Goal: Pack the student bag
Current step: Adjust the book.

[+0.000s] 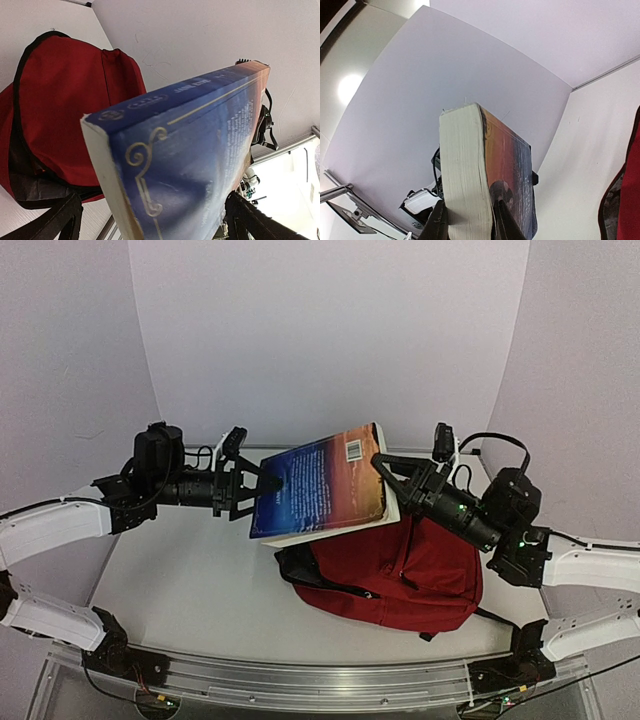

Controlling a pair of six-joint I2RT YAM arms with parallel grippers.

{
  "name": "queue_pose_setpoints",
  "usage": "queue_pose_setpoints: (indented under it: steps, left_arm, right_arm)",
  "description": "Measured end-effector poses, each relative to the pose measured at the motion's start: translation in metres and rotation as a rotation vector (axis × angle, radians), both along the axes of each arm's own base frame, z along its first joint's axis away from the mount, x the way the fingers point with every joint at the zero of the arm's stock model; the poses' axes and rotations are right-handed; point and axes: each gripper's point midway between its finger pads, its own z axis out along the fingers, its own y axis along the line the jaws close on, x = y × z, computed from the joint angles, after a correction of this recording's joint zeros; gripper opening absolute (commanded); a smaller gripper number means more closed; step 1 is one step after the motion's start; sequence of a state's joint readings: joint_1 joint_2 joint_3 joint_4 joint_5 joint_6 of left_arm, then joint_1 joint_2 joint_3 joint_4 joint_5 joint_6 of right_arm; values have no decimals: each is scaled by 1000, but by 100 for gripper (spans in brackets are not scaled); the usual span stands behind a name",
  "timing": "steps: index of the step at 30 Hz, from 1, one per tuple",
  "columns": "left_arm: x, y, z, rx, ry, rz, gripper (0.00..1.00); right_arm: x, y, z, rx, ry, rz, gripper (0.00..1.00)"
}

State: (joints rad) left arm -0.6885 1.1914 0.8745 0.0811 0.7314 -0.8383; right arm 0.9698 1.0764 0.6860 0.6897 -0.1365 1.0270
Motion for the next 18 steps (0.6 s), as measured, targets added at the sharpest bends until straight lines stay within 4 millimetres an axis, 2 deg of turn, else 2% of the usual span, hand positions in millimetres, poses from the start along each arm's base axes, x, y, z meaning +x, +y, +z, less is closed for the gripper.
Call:
queue_pose_setpoints:
  steps: [4,8,13,18]
  left_arm:
    - [-2,-4,-3,3,6,-13,97]
    - [-11,-13,2,-22,-6,-64,79]
    - [-21,-20,17,-81,-26,-114,58]
    - [-22,-18,34,-139,-61,-110,46]
  right_arm:
    - [-4,-1,7,40,-13,18,0]
    - [-5,-2,8,58,-18,25,0]
    - [-6,-3,13,85,-29,26,0]
    - [-8,-8,18,124,-43,23,0]
